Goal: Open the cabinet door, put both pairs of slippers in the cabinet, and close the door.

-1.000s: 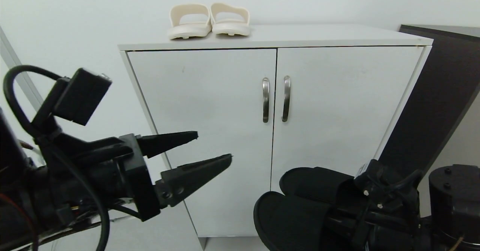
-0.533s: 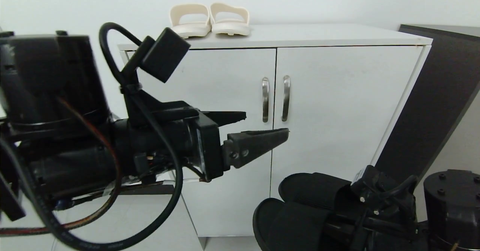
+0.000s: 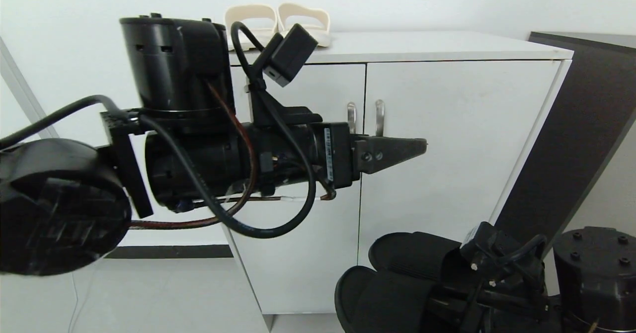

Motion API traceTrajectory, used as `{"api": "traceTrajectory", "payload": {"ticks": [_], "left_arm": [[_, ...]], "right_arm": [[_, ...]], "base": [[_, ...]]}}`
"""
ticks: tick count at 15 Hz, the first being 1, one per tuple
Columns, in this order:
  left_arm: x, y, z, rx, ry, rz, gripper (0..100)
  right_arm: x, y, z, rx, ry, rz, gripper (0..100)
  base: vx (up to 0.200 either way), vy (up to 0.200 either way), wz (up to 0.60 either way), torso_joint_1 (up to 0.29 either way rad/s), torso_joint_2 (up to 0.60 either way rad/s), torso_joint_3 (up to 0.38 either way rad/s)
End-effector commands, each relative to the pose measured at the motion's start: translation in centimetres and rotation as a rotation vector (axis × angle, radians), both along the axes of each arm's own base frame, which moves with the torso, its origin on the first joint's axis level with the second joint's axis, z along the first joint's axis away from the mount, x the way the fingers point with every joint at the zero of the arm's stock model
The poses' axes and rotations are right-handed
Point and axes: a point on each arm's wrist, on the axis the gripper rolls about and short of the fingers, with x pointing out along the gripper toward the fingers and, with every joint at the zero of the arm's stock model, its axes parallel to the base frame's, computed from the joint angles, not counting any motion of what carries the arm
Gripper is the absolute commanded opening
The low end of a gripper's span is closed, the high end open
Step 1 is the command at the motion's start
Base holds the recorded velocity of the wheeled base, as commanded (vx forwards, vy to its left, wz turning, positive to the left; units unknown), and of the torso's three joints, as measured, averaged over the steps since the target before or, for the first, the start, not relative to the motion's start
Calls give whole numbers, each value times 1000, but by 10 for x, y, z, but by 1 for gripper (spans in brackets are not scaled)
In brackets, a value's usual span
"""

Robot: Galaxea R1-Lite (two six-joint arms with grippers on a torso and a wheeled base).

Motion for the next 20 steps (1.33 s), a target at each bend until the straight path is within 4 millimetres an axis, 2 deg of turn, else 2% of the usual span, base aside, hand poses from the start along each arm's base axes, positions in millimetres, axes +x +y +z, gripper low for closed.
{"api": "traceTrajectory", "payload": {"ticks": [1, 4, 7, 11, 20], "left_arm": [[19, -17, -3, 12, 12, 22, 100], [33, -28, -2, 22, 26, 27, 100], [52, -30, -2, 16, 20, 58, 100], [56, -26, -3, 22, 17, 102, 100], [76, -40, -12, 30, 18, 143, 100]], "right_arm": [[0, 1, -1, -4, 4, 0, 0], [1, 1, -1, -5, 5, 0, 0], [1, 2, -3, -10, 8, 1, 0], [3, 3, -5, -19, 14, 1, 0], [5, 5, -11, -38, 30, 3, 0]], "base": [[0, 0, 0, 0, 0, 0], [0, 0, 0, 0, 0, 0], [0, 0, 0, 0, 0, 0], [0, 0, 0, 0, 0, 0], [0, 0, 0, 0, 0, 0]]}}
